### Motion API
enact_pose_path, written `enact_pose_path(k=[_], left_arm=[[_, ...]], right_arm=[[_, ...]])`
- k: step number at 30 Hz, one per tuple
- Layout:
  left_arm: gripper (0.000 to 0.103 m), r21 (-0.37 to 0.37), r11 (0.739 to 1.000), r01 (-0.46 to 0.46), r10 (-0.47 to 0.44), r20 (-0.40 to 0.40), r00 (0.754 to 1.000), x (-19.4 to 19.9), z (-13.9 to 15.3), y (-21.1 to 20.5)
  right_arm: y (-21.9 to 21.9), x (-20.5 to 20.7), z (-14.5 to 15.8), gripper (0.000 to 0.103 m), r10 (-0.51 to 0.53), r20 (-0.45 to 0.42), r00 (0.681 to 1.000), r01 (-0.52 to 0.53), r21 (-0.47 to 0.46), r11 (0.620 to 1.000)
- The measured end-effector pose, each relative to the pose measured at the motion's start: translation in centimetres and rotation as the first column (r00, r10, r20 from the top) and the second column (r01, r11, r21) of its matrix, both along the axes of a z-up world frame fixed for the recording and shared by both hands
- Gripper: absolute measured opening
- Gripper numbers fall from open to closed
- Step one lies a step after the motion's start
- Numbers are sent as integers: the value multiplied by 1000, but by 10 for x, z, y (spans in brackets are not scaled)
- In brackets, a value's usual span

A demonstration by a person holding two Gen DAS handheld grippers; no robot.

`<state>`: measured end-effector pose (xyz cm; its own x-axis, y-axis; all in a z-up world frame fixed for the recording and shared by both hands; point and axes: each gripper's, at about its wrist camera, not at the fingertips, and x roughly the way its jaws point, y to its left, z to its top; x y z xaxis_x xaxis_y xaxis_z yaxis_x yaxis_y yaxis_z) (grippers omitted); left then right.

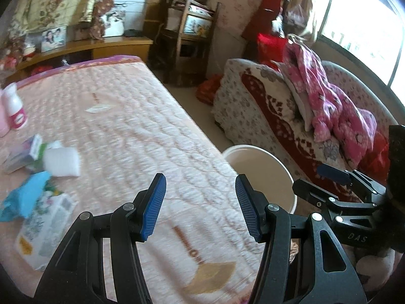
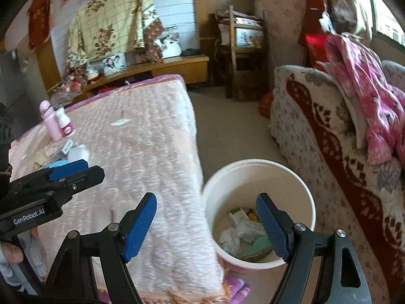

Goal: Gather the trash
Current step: 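Move both open tools back over the remaining trash on the mattress, then grasp the crumpled beige paper with the left tool while the right tool grasps the blue packet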

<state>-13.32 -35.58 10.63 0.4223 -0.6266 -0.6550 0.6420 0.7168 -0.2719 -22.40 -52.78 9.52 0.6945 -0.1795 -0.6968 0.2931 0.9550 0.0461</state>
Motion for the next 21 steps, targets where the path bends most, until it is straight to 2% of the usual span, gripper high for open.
enact_pose_path(k=[15,21], left_arm=[[56,9,982,-189,189,5,982,21,0,115],[57,5,967,-256,256,-15,966,30,-6,158]], right_arm=[[94,49,6,83,182,9,983,-182,-7,983],[124,70,-1,83,239,6,971,-240,34,970]])
